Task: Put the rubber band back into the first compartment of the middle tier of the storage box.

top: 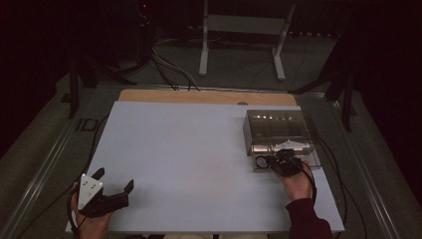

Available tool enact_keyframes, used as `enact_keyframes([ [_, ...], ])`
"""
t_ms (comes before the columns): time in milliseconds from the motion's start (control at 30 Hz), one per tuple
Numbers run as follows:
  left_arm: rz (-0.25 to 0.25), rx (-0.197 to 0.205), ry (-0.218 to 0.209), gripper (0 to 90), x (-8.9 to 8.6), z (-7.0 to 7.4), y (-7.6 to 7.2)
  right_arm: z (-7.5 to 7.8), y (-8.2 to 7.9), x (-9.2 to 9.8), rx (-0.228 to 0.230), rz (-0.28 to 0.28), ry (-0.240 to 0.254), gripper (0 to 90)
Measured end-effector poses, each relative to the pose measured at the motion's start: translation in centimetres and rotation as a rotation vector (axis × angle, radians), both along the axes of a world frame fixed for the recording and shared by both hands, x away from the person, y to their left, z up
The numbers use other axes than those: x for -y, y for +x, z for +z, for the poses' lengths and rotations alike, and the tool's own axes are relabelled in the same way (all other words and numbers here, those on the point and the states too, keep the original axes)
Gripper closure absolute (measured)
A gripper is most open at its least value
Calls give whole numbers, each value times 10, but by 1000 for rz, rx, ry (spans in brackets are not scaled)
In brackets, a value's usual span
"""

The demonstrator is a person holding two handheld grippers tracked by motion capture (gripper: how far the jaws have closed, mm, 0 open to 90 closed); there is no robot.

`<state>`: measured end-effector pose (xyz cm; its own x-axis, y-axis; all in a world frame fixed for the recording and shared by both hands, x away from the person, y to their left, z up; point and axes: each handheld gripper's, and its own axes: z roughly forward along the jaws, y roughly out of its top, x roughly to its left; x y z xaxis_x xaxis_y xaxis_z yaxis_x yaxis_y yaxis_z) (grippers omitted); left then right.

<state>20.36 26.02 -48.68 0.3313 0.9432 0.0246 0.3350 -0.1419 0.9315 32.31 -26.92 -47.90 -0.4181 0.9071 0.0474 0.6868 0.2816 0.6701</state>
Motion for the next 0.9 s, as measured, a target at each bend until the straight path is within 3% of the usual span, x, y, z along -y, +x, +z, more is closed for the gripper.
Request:
enact_keyframes([
  [467,1,-4,3,7,0,0,0,4,-3,0,30,2,16,555],
  [633,1,-4,3,7,0,0,0,6,-4,1,44,-15,31,503],
  [900,0,-4,2,7,0,0,0,13,-5,1,61,-30,32,347],
])
